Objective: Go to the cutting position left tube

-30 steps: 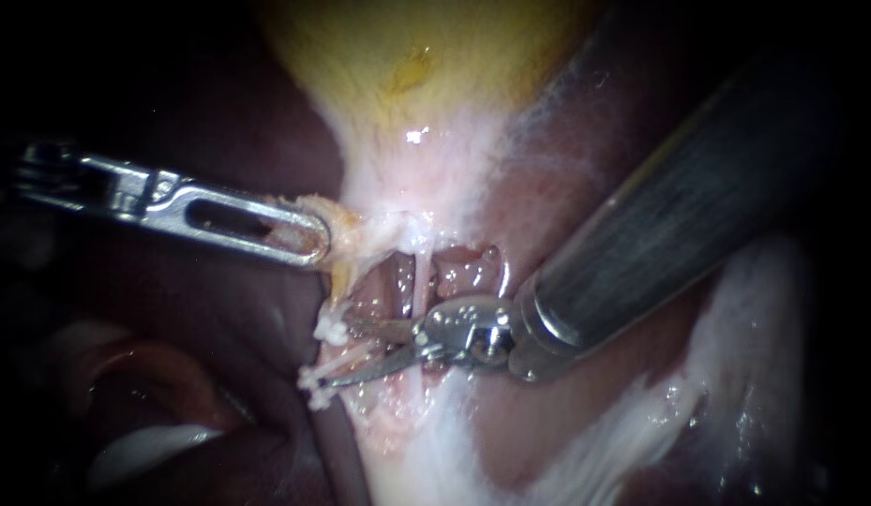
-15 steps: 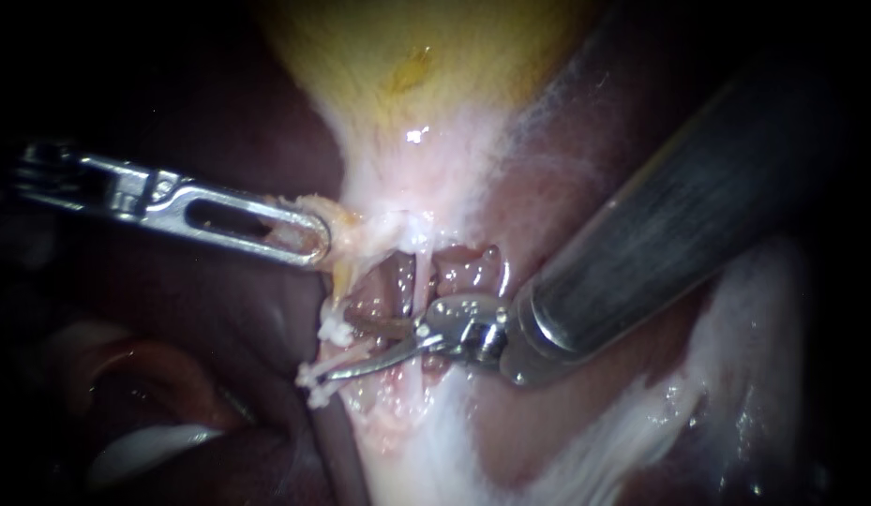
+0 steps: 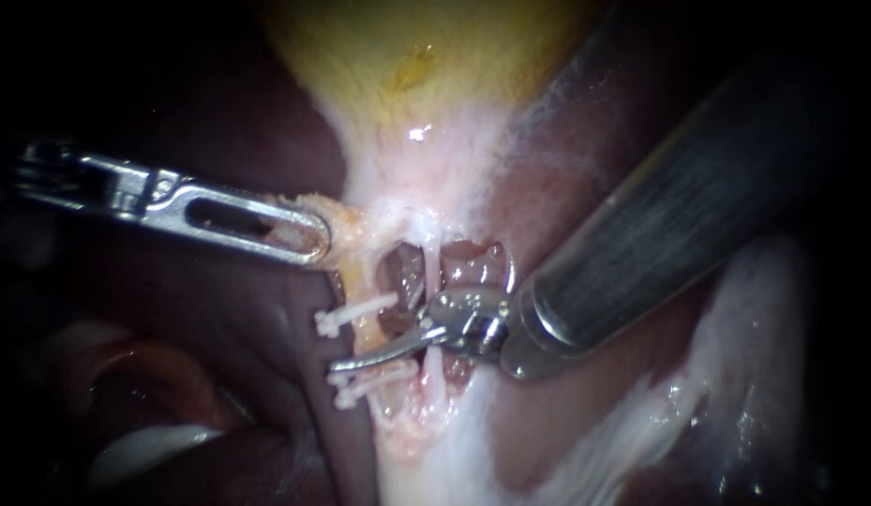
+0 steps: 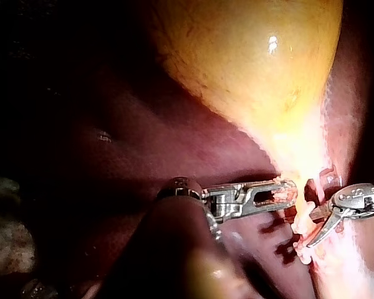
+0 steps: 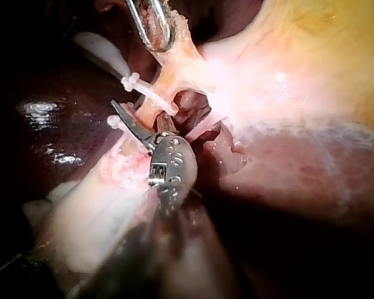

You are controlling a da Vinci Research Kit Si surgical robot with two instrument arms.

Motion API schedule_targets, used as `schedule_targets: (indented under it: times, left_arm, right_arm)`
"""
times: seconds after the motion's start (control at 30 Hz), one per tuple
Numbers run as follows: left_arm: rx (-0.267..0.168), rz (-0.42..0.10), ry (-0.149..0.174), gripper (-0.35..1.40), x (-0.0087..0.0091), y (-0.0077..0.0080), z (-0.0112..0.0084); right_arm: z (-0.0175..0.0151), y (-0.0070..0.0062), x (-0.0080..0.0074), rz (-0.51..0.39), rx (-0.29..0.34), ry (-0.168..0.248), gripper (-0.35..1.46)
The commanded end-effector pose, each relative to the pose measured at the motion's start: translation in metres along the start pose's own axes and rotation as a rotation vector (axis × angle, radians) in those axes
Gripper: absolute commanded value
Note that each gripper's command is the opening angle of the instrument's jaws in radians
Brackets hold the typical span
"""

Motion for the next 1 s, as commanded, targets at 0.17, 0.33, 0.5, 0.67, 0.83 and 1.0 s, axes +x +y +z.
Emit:
schedule_targets:
  times: [0.17,0.33,0.5,0.67,0.83,1.0]
  left_arm:
    - [0.000,0.000,0.000,-0.35,0.0000,0.0000,0.0000]
    - [0.000,0.000,-0.001,-0.35,0.0000,0.0000,0.0001]
    - [0.000,0.000,-0.001,-0.35,-0.0001,0.0000,0.0001]
    - [-0.001,-0.001,-0.001,-0.35,-0.0001,0.0000,0.0002]
    - [-0.001,-0.001,-0.002,-0.35,-0.0001,-0.0001,0.0003]
    - [-0.001,-0.001,-0.002,-0.35,-0.0001,-0.0001,0.0003]
  right_arm:
    - [-0.0002,0.0002,0.0000,0.004,-0.005,-0.008,1.35]
    - [0.0002,0.0001,0.0004,0.004,-0.004,-0.005,1.36]
    - [0.0007,0.0001,0.0007,0.014,0.008,0.022,1.38]
    - [0.0011,0.0002,0.0011,0.018,0.041,0.045,1.38]
    - [0.0015,0.0005,0.0014,0.020,0.068,0.063,1.38]
    - [0.0020,0.0005,0.0018,0.023,0.075,0.085,1.40]
